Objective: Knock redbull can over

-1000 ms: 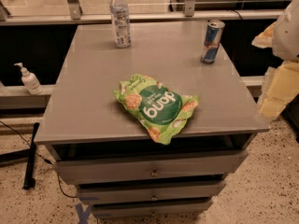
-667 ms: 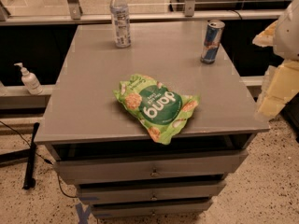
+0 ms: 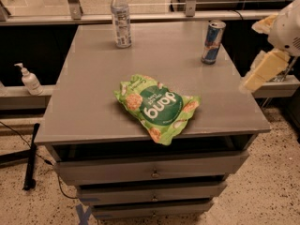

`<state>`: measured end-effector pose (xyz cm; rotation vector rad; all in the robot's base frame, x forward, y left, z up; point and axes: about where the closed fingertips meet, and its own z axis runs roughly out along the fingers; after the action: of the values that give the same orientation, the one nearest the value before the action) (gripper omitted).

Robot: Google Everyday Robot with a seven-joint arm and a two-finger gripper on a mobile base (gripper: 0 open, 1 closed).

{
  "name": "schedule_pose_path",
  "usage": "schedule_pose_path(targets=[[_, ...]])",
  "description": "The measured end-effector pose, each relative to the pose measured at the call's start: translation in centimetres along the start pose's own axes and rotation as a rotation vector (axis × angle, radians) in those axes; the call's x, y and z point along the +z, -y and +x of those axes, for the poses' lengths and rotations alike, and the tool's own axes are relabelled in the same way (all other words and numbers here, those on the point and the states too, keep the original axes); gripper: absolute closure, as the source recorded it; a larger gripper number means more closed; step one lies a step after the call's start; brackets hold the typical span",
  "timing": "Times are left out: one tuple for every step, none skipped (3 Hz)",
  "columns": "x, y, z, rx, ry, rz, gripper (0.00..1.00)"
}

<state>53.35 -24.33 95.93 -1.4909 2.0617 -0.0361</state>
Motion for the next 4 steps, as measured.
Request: schedule_pose_path(targets=[[2.7, 6.7, 0.9, 0.033, 0.075, 0.118, 0.0], [5.7, 13.1, 1.8, 0.077, 0.118, 0.207, 0.0], [8.0, 16.8, 1.3, 0.148, 0.216, 0.239, 0.0], [10.0, 18.5, 0.5, 0.248, 0.356, 0.222, 0.0]])
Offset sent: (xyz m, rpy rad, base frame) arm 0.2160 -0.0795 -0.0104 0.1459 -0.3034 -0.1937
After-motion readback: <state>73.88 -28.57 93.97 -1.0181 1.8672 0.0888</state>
